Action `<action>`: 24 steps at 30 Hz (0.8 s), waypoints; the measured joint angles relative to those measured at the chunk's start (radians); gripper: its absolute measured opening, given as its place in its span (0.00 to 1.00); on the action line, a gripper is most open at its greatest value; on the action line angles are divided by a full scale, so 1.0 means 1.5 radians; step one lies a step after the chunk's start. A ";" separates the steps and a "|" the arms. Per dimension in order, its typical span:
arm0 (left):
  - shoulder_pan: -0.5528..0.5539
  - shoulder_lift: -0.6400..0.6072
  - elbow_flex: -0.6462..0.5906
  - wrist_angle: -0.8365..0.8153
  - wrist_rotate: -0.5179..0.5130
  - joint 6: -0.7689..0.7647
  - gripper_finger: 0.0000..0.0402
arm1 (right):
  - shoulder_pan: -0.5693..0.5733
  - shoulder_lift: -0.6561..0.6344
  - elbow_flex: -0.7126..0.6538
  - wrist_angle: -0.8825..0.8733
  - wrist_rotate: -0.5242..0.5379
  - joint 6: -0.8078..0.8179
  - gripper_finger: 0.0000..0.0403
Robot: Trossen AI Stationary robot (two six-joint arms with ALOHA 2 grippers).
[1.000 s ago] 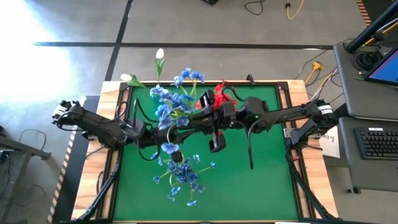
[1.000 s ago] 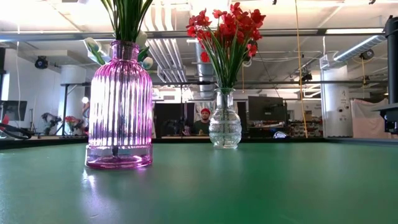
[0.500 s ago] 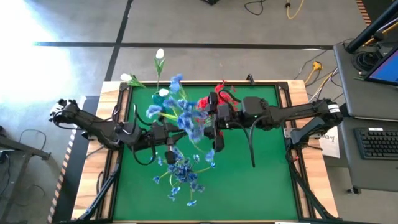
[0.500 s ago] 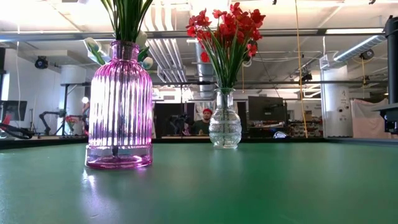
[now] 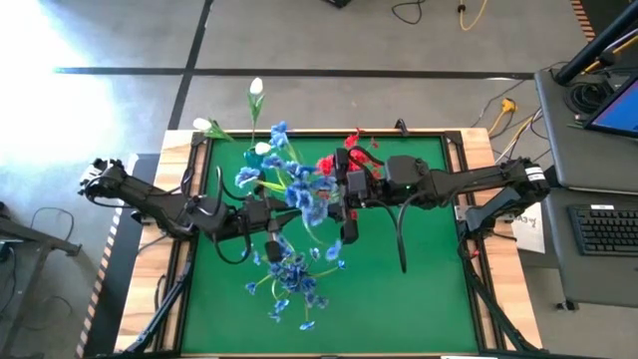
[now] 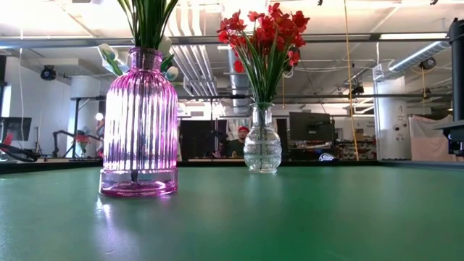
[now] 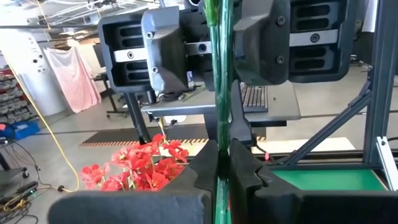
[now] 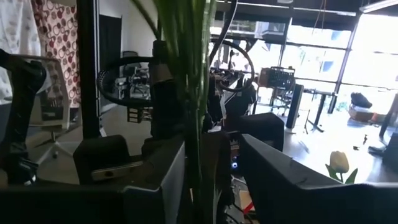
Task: Sort flowers into vase by color
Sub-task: Put the blue flowers into the violet vase
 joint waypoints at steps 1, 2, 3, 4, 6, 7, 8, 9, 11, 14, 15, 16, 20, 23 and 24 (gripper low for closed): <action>0.001 0.000 0.000 0.000 0.000 0.000 0.00 | 0.000 0.000 0.000 0.000 0.000 -0.005 0.35; 0.002 0.000 0.000 0.000 0.000 0.000 0.00 | 0.000 0.001 0.000 0.001 -0.001 -0.008 0.33; 0.004 0.000 0.000 0.000 0.000 0.000 0.00 | 0.000 0.001 0.000 0.001 0.000 -0.008 0.32; 0.005 0.000 0.000 0.000 -0.001 0.000 0.00 | 0.000 0.002 0.000 0.000 0.000 -0.004 0.31; 0.009 0.000 0.000 0.001 -0.001 0.000 0.00 | 0.000 0.002 0.000 0.000 0.000 -0.002 0.30; 0.011 0.000 0.000 0.001 -0.001 0.000 0.00 | 0.000 0.002 0.000 0.000 0.001 -0.002 0.31; 0.013 0.001 0.000 0.001 -0.001 0.000 0.00 | 0.000 0.002 0.000 0.000 0.001 -0.001 0.31; 0.014 0.001 0.000 0.000 -0.001 0.000 0.00 | 0.000 0.002 0.001 -0.002 0.001 0.000 0.32; 0.015 0.002 0.000 0.000 -0.001 0.000 0.00 | 0.000 0.002 0.007 -0.012 0.001 0.000 0.36; 0.016 0.002 0.000 0.002 -0.001 0.000 0.00 | 0.000 0.004 0.018 -0.019 0.001 0.000 0.41; 0.017 0.002 0.000 0.002 -0.001 0.000 0.00 | 0.000 0.005 0.021 -0.023 0.001 0.000 0.43; 0.017 0.002 0.000 0.002 -0.001 0.000 0.00 | 0.000 0.005 0.022 -0.025 0.001 -0.002 0.45; 0.018 0.003 0.000 0.001 -0.001 0.000 0.00 | 0.000 0.004 0.023 -0.025 0.001 -0.011 0.48; 0.019 0.003 0.000 0.002 -0.001 0.000 0.00 | -0.001 0.004 0.023 -0.024 0.000 -0.011 0.46; 0.019 0.003 0.000 0.002 -0.002 0.000 0.00 | 0.000 0.005 0.023 -0.022 0.000 -0.011 0.45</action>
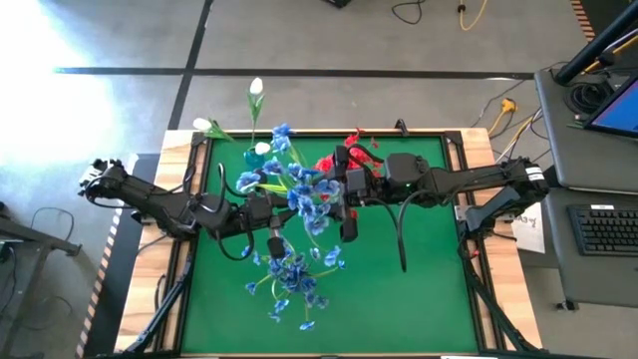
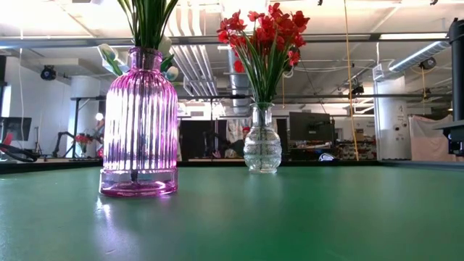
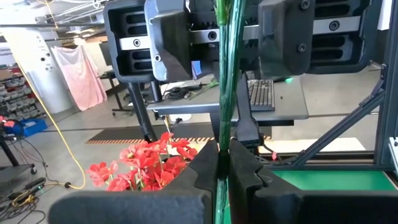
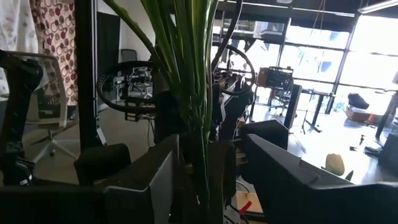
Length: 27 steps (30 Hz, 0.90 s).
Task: Sort flowers into vase by color
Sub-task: Put the blue flowers into the violet vase
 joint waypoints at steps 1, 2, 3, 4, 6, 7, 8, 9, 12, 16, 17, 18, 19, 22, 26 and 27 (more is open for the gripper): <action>0.000 0.000 0.000 0.000 0.000 0.000 0.00 | 0.000 0.000 0.000 0.001 0.000 0.000 0.43; 0.001 0.000 0.000 0.000 0.000 0.000 0.00 | 0.000 0.001 0.000 0.001 0.000 -0.001 0.41; 0.001 0.000 0.000 0.000 0.000 0.000 0.00 | 0.000 0.001 0.000 0.001 0.000 -0.005 0.38; 0.001 0.000 0.000 0.000 0.000 0.000 0.00 | 0.000 0.001 0.000 0.001 0.000 -0.007 0.36; 0.002 0.000 0.000 0.000 0.000 0.000 0.00 | 0.000 0.001 0.000 0.003 0.000 -0.007 0.29; 0.002 0.000 0.000 0.000 0.000 0.000 0.00 | 0.000 0.001 0.000 0.003 -0.001 -0.008 0.25; 0.002 0.000 0.000 0.000 0.000 0.000 0.00 | 0.000 0.001 0.000 0.003 -0.001 -0.010 0.21; 0.002 0.000 0.000 0.000 0.000 0.000 0.00 | 0.000 0.001 0.002 0.000 -0.002 -0.012 0.17; 0.002 0.000 0.000 0.003 0.000 0.000 0.00 | 0.000 0.002 0.011 -0.008 -0.006 -0.019 0.06; 0.002 0.000 0.000 0.004 -0.003 -0.002 0.00 | 0.000 0.003 0.013 -0.010 -0.007 -0.026 0.04; 0.002 0.000 0.000 0.008 -0.006 -0.007 0.00 | 0.000 0.003 0.014 -0.009 -0.007 -0.028 0.04; 0.002 0.000 0.000 0.009 -0.007 -0.006 0.01 | 0.000 0.003 0.015 -0.008 -0.007 -0.030 0.04; 0.001 -0.001 0.000 0.009 -0.008 -0.003 0.02 | 0.000 0.002 0.016 -0.009 -0.007 -0.032 0.04; -0.008 -0.005 0.004 -0.004 -0.009 0.000 0.09 | 0.000 -0.001 0.019 -0.009 -0.007 -0.033 0.03; -0.019 -0.013 0.035 -0.058 -0.011 0.000 0.26 | 0.000 -0.022 0.018 -0.007 -0.008 -0.038 0.03; -0.022 -0.015 0.047 -0.080 -0.011 0.000 0.30 | 0.002 -0.029 0.016 -0.005 -0.008 -0.041 0.03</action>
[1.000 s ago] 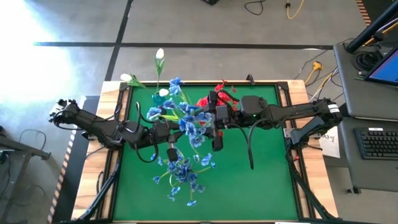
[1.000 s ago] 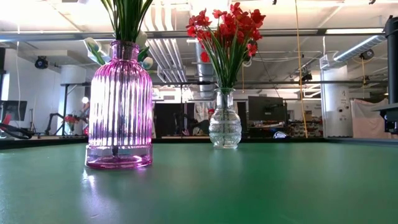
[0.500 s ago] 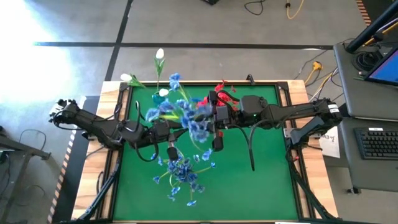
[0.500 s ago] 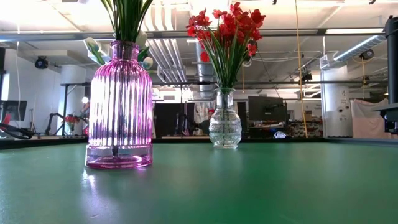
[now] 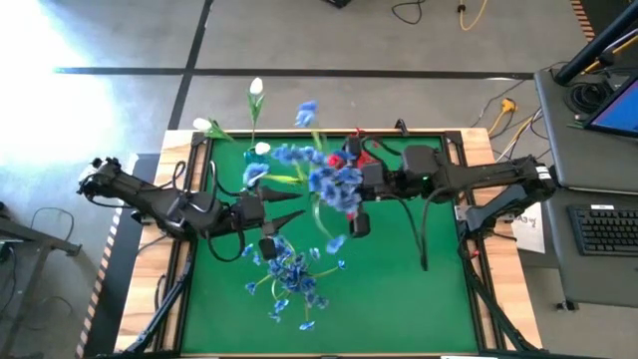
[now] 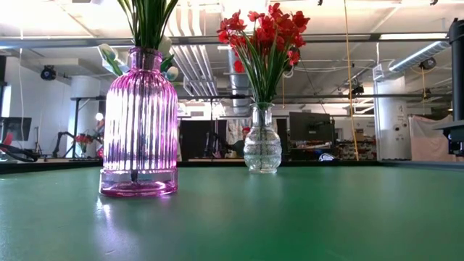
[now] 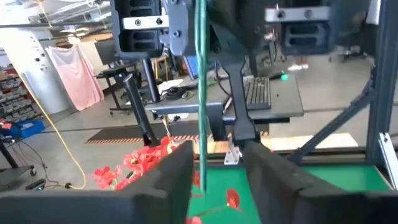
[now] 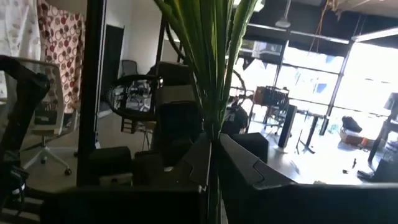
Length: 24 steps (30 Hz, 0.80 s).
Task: Sort flowers into vase by color
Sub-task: Put the blue flowers into the violet vase
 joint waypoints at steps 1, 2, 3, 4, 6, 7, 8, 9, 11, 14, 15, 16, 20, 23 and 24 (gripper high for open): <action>-0.003 -0.002 0.013 -0.027 0.000 -0.001 0.34 | 0.002 -0.007 -0.004 0.000 0.000 -0.002 0.03; -0.007 -0.002 0.027 -0.061 -0.001 -0.005 0.38 | 0.005 -0.012 -0.009 0.000 0.001 -0.005 0.03; -0.011 -0.003 0.043 -0.095 -0.001 -0.012 0.42 | 0.008 -0.018 -0.015 0.001 0.001 -0.007 0.03; -0.015 -0.002 0.060 -0.130 0.000 -0.021 0.45 | 0.012 -0.024 -0.024 -0.001 0.001 -0.009 0.03; -0.025 -0.002 0.094 -0.202 -0.001 -0.036 0.50 | 0.021 -0.039 -0.047 -0.002 0.003 -0.009 0.03; -0.029 -0.002 0.107 -0.227 -0.001 -0.046 0.52 | 0.027 -0.048 -0.060 -0.001 0.006 -0.009 0.03; -0.035 -0.004 0.116 -0.248 -0.002 -0.056 0.54 | 0.032 -0.058 -0.075 0.005 0.006 -0.006 0.03; -0.042 -0.005 0.121 -0.264 -0.005 -0.062 0.55 | 0.038 -0.069 -0.090 0.014 0.007 -0.003 0.03; -0.059 -0.011 0.125 -0.282 -0.006 -0.071 0.56 | 0.053 -0.091 -0.124 0.041 0.009 0.011 0.03; -0.097 -0.028 0.119 -0.283 -0.015 -0.073 0.56 | 0.081 -0.121 -0.165 0.047 0.033 0.025 0.03; -0.112 -0.035 0.114 -0.280 -0.032 -0.074 0.56 | 0.091 -0.130 -0.175 0.047 0.043 0.030 0.03; -0.129 -0.042 0.107 -0.273 -0.057 -0.074 0.56 | 0.102 -0.140 -0.185 0.047 0.046 0.034 0.03; -0.196 -0.062 0.077 -0.265 -0.138 -0.080 0.54 | 0.146 -0.166 -0.213 0.047 0.052 0.064 0.03; -0.237 -0.069 0.058 -0.254 -0.156 -0.099 0.54 | 0.182 -0.176 -0.225 0.034 0.080 0.083 0.03; -0.247 -0.069 0.052 -0.245 -0.161 -0.104 0.54 | 0.194 -0.177 -0.229 0.032 0.095 0.089 0.03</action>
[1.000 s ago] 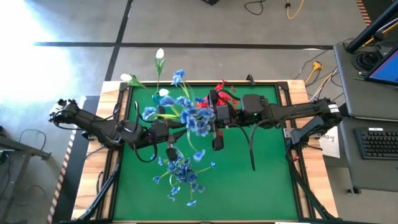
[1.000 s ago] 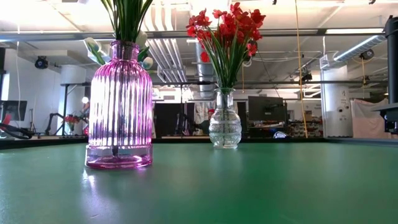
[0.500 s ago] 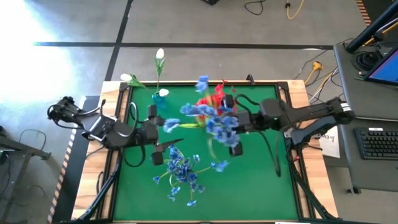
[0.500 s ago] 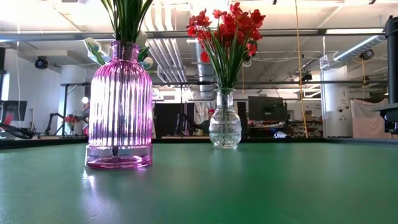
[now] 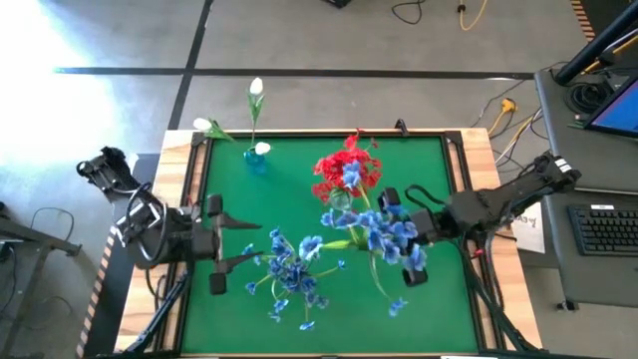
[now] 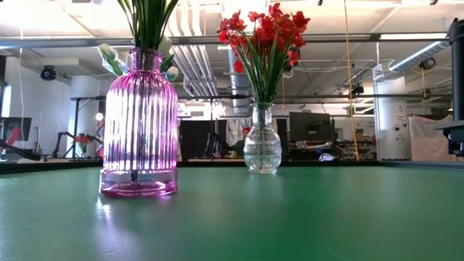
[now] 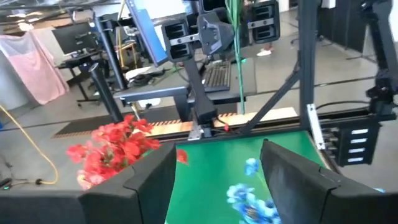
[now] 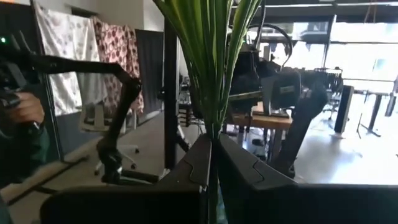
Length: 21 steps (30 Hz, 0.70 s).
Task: Sort flowers into vase by color
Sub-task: Put the blue flowers into the violet vase
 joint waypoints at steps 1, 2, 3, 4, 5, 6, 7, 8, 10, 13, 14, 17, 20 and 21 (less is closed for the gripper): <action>-0.010 0.000 -0.005 0.006 -0.008 -0.005 0.54 | 0.011 -0.002 -0.003 0.000 0.015 0.006 0.03; -0.020 0.000 -0.010 0.007 -0.016 -0.010 0.54 | 0.022 -0.006 -0.006 -0.008 0.028 0.011 0.03; -0.029 0.001 -0.013 0.007 -0.022 -0.017 0.54 | 0.031 -0.008 -0.008 -0.018 0.041 0.017 0.03; -0.035 0.002 -0.014 0.007 -0.026 -0.023 0.54 | 0.042 -0.009 -0.008 -0.025 0.056 0.029 0.03; -0.042 0.005 -0.015 0.008 -0.031 -0.029 0.54 | 0.050 -0.009 -0.009 -0.033 0.072 0.036 0.03; -0.049 0.007 -0.016 0.007 -0.034 -0.034 0.54 | 0.061 -0.008 -0.010 -0.043 0.087 0.045 0.03; -0.056 0.009 -0.016 0.007 -0.036 -0.038 0.54 | 0.072 -0.007 -0.010 -0.051 0.099 0.049 0.03; -0.063 0.011 -0.017 0.007 -0.036 -0.041 0.54 | 0.082 -0.005 -0.010 -0.057 0.110 0.057 0.03; -0.077 0.015 -0.017 0.008 -0.036 -0.044 0.54 | 0.099 -0.001 -0.009 -0.061 0.123 0.075 0.03; -0.104 0.018 -0.014 0.007 -0.037 -0.054 0.54 | 0.127 0.007 -0.008 -0.059 0.125 0.100 0.03; -0.113 0.018 -0.014 0.007 -0.037 -0.059 0.54 | 0.137 0.011 -0.008 -0.058 0.129 0.106 0.03; -0.142 0.018 -0.013 0.005 -0.054 -0.081 0.54 | 0.168 0.030 -0.008 -0.059 0.154 0.116 0.03; -0.178 0.019 -0.013 0.001 -0.075 -0.101 0.54 | 0.195 0.058 -0.008 -0.056 0.183 0.113 0.03; -0.190 0.020 -0.013 0.001 -0.084 -0.106 0.54 | 0.205 0.069 -0.008 -0.050 0.199 0.112 0.03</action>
